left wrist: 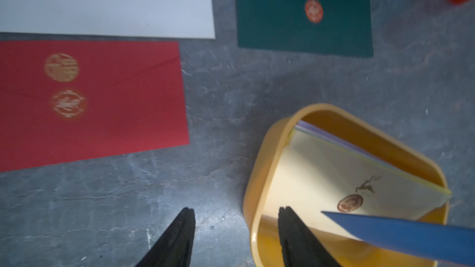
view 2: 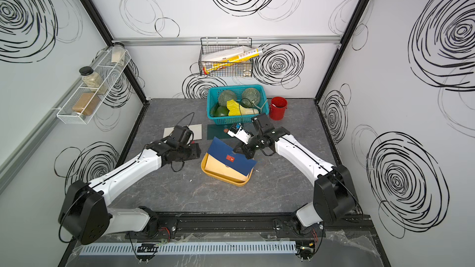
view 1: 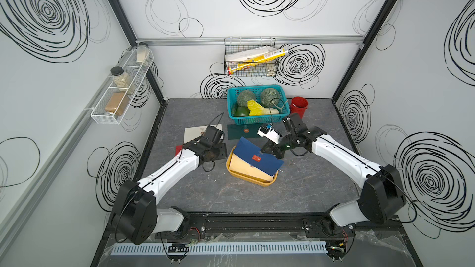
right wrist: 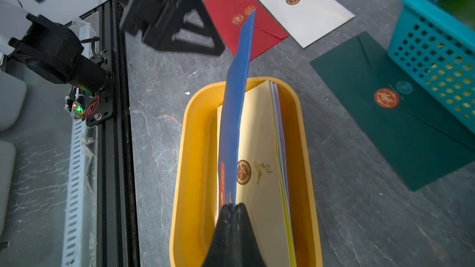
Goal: Put the sealed envelopes into the storage box
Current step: Move the storage box to the center of the board, then place the envelope in the storage box.
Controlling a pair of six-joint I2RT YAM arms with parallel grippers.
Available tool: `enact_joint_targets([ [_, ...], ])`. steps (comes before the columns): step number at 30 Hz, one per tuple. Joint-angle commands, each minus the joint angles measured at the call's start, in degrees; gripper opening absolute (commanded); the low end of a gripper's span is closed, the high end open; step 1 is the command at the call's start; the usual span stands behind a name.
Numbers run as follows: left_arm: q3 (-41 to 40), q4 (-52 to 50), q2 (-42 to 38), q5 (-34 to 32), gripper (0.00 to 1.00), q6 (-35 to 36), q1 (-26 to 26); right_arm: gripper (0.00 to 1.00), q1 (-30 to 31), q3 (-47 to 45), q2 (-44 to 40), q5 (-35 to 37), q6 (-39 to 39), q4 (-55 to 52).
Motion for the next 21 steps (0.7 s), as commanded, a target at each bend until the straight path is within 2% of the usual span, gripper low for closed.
enact_joint_targets([
  [1,0.08,-2.57,-1.37,0.15,0.59,1.7,5.18,0.0,1.86,3.27,3.7,3.14,-2.84,-5.16],
  [5,-1.4,-1.96,-2.58,1.27,0.6,2.38,7.37,0.0,2.59,5.95,7.39,6.45,-4.24,-8.46],
  [15,-1.28,-0.46,-1.27,2.64,0.59,2.07,7.48,0.01,5.42,11.22,14.55,14.33,-4.47,-12.41],
  [19,-0.84,-0.46,-1.0,2.78,0.59,2.16,7.48,0.1,6.07,11.29,15.03,16.1,-2.78,-9.98],
  [21,-0.72,-0.52,-0.91,2.86,0.59,2.31,7.48,0.18,6.07,11.44,14.95,17.34,-1.95,-9.13],
])
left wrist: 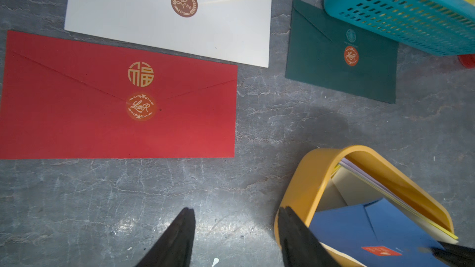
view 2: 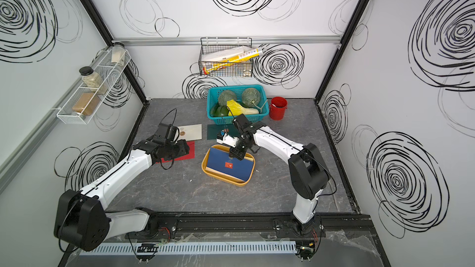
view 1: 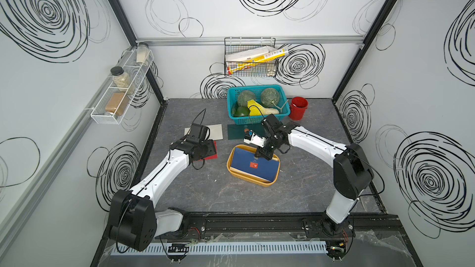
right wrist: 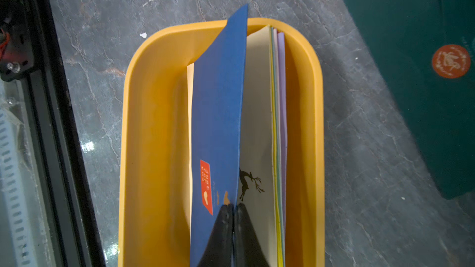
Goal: Put the sealed envelopes into the storage box
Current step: Place the envelope in the storage box, then move the storage box to the center of the board.
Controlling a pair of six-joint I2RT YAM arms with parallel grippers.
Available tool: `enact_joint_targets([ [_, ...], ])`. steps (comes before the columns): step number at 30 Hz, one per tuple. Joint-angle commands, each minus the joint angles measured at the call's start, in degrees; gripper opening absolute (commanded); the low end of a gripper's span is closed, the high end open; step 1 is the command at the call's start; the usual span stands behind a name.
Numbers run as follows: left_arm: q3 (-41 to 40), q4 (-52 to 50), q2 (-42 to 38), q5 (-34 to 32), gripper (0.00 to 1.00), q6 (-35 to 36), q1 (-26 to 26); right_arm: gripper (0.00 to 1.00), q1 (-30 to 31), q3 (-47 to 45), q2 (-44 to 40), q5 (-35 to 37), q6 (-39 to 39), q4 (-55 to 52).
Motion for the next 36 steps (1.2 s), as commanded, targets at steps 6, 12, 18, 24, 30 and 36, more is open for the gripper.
enact_joint_targets([
  [6,1.72,0.51,1.77,1.07,0.59,3.64,-3.04,0.42,0.18,2.44,-4.39,8.97,3.44,1.54],
  [12,5.86,-0.95,8.92,-0.53,0.5,8.39,-12.36,0.68,-2.44,1.7,-14.97,15.51,14.65,11.25],
  [18,9.31,-2.13,14.2,-2.23,0.43,11.11,-15.37,1.0,-11.83,-6.63,-24.69,16.89,31.01,18.16],
  [24,10.44,-1.73,18.88,-1.96,0.38,12.72,-17.03,1.0,-15.92,-14.75,-30.39,24.46,44.42,13.78],
  [30,10.05,-0.21,20.51,-1.55,0.26,11.79,-17.93,1.0,-16.0,-23.11,-34.17,25.36,47.37,13.42],
  [36,8.55,2.61,20.11,0.55,0.08,7.44,-18.96,1.0,-16.65,-24.59,-35.36,26.87,47.58,12.22],
])
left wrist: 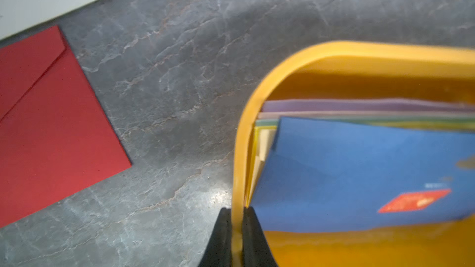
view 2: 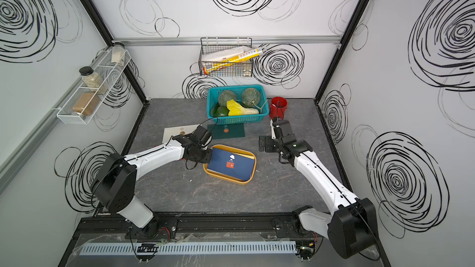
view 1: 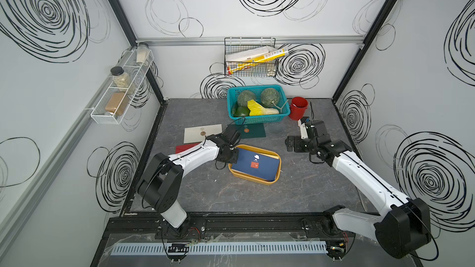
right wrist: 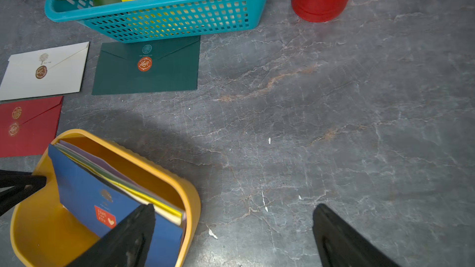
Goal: Put the sealed envelopes into the storage box
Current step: Move the storage box to the center of the board.
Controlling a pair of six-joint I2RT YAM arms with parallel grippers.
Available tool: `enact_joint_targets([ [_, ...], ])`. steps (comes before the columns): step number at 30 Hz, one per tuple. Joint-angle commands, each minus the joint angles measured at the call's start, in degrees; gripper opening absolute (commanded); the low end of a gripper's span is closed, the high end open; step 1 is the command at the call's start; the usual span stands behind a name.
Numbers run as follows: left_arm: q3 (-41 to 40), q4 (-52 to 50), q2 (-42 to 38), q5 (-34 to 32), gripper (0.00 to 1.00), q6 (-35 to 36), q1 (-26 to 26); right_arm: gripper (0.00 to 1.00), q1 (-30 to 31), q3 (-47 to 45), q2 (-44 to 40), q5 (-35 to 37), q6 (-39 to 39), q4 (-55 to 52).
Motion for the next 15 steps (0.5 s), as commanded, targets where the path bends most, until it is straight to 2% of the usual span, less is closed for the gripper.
enact_joint_targets([
  [1,-1.24,3.94,-0.6,2.48,0.06,-4.18,-0.8,1.0,-1.11,0.45,-1.7,2.84,1.32,-1.64],
  [3,-2.19,6.03,-0.96,3.65,0.02,-8.09,-0.8,1.0,-2.88,1.11,-2.21,3.64,1.3,-2.37],
  [7,-0.95,10.25,0.07,5.01,0.02,-16.06,-2.03,1.0,-6.93,2.55,-3.05,4.6,2.25,-2.67],
  [15,14.06,10.96,11.69,1.46,0.03,-29.82,-8.36,1.0,-8.11,5.78,-1.16,9.32,4.94,-2.66],
])
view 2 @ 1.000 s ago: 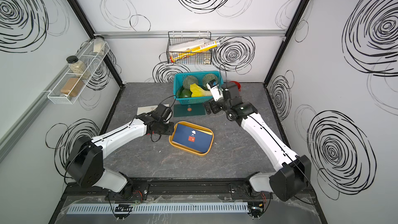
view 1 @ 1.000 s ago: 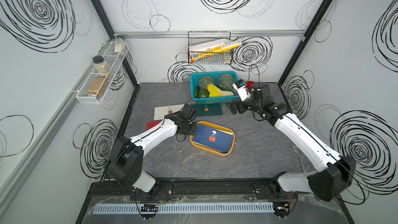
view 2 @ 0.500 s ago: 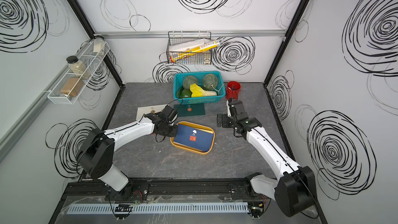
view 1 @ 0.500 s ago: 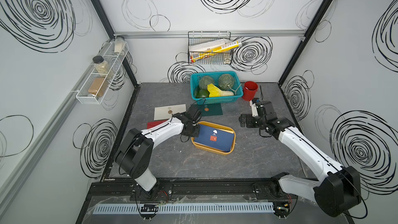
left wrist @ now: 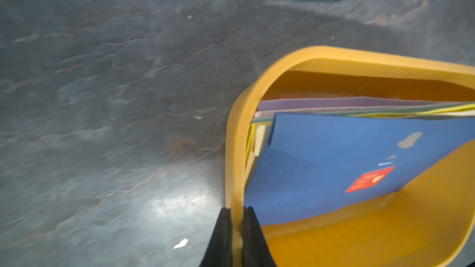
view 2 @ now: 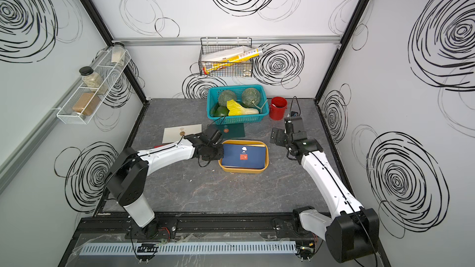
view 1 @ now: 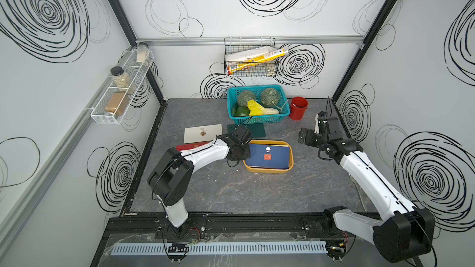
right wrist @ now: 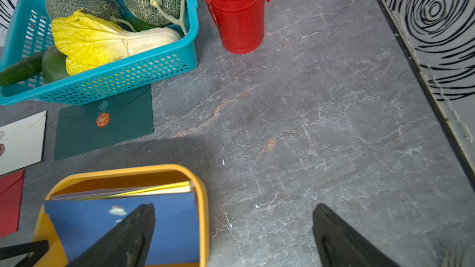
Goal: Put the sealed envelopes into the storage box
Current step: Move the storage box to the center of the board.
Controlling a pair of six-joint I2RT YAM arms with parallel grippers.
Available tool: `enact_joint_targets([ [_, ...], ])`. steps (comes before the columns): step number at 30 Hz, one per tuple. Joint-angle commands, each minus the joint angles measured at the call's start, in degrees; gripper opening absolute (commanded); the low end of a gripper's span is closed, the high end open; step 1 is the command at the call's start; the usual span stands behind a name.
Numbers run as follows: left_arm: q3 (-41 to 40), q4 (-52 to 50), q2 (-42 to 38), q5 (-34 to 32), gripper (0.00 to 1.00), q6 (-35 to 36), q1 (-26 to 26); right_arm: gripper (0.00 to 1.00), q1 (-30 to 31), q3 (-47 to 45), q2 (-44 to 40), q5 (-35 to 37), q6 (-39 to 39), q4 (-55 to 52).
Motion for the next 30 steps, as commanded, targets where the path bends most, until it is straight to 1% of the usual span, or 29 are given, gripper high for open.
enact_joint_targets([
  [1,6.84,3.8,4.02,-1.47,0.03,-9.0,-2.53,1.0,-0.57,2.9,0.8,3.34,1.58,-1.1],
  [6,20.38,0.1,14.02,-4.6,0.04,-14.42,-5.78,1.0,-2.3,5.7,1.23,5.49,3.08,-1.52],
  [10,27.42,-0.7,20.91,-3.23,0.04,-19.0,-6.78,1.0,-3.69,5.89,0.19,6.08,4.13,-0.94],
  [13,32.66,-2.18,24.64,-3.92,0.05,-20.67,-7.72,1.0,-4.05,5.95,0.45,5.83,3.71,-1.29],
  [15,34.78,-2.61,26.17,-3.81,0.07,-20.42,-8.19,1.0,-4.21,5.64,0.23,5.94,3.02,-1.43],
  [16,35.39,-3.1,26.6,-3.86,0.09,-20.39,-8.33,1.0,-4.44,5.5,0.03,6.08,2.62,-1.46],
  [18,35.39,-3.83,26.53,-4.2,0.2,-19.79,-8.37,1.0,-4.62,5.28,-0.24,5.98,1.97,-1.47],
  [20,34.48,-4.43,25.67,-5.17,0.38,-18.76,-8.24,1.0,-4.74,5.27,-0.3,5.49,1.46,-1.47],
  [22,33.26,-4.27,23.78,-5.8,0.5,-17.08,-8.04,1.0,-4.75,5.28,-0.13,4.31,0.93,-1.21],
  [24,32.61,-4.56,21.34,-6.71,0.55,-14.82,-7.62,1.0,-4.8,5.01,0.0,2.85,0.05,-0.75],
  [26,32.1,-4.17,17.98,-5.96,0.6,-11.93,-6.44,1.0,-4.75,4.38,0.18,0.41,-1.78,0.31],
  [30,30.66,-5.39,10.91,-6.65,0.63,-7.0,-3.31,1.0,-4.67,3.58,0.1,-4.68,-5.36,2.16],
])
